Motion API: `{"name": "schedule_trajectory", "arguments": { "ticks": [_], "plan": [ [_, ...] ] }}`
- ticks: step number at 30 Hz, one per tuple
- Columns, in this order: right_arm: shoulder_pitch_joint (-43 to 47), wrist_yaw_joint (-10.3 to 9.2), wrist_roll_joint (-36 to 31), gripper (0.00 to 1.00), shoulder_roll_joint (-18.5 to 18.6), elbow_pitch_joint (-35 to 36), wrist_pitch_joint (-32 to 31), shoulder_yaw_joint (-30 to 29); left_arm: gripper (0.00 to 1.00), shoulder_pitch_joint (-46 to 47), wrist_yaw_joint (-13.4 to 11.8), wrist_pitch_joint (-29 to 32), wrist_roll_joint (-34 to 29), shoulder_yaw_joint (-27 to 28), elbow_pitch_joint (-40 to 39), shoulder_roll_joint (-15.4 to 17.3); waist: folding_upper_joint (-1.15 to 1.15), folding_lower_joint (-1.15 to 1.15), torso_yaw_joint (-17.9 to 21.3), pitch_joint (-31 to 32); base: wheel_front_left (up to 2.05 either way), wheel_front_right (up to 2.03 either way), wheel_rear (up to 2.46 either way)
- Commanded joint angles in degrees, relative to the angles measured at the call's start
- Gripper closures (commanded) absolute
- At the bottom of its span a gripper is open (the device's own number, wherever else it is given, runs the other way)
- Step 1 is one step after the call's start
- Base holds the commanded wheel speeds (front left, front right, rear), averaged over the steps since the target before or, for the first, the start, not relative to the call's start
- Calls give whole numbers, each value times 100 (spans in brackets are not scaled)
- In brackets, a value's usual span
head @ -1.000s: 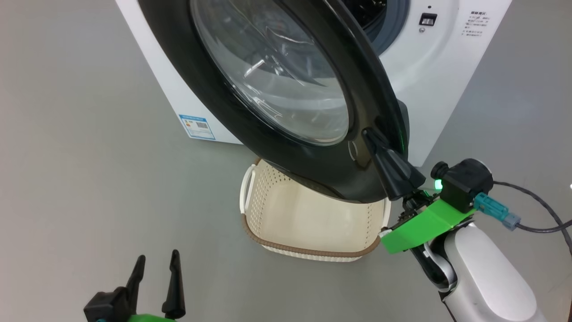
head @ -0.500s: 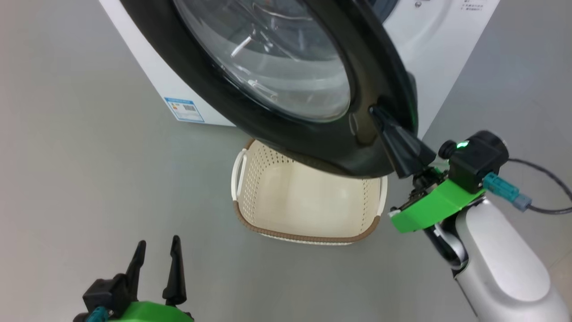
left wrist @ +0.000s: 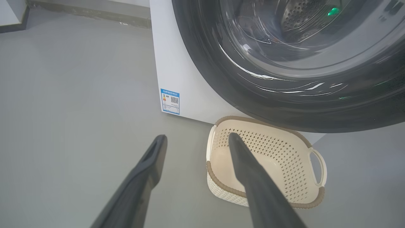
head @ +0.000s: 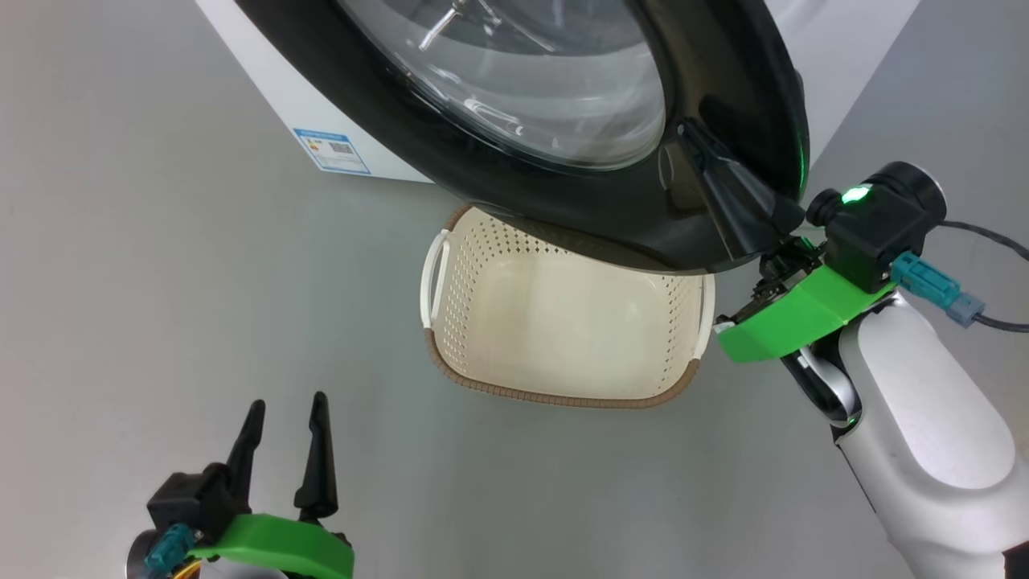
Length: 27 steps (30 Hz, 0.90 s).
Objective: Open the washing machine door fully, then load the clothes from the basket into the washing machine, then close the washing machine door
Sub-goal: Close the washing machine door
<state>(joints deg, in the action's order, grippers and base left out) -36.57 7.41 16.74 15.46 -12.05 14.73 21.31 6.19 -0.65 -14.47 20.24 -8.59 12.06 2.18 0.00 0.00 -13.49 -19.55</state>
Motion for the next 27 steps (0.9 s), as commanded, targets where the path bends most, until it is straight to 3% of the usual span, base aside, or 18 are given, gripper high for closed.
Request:
{"name": "schedule_trajectory", "arguments": {
  "ticks": [1, 27],
  "plan": [
    [-87, 8, -48, 100, -14, 125, 27, 46, 0, 119, 5, -52, 63, 196, -99, 70, 0, 0, 4, -15, 0, 0, 0],
    [-1156, 8, -288, 100, 166, 189, 27, -130, 0, 418, 141, -52, -29, 160, -312, 70, 0, 0, 125, -1026, 0, 0, 0]
  ]
}}
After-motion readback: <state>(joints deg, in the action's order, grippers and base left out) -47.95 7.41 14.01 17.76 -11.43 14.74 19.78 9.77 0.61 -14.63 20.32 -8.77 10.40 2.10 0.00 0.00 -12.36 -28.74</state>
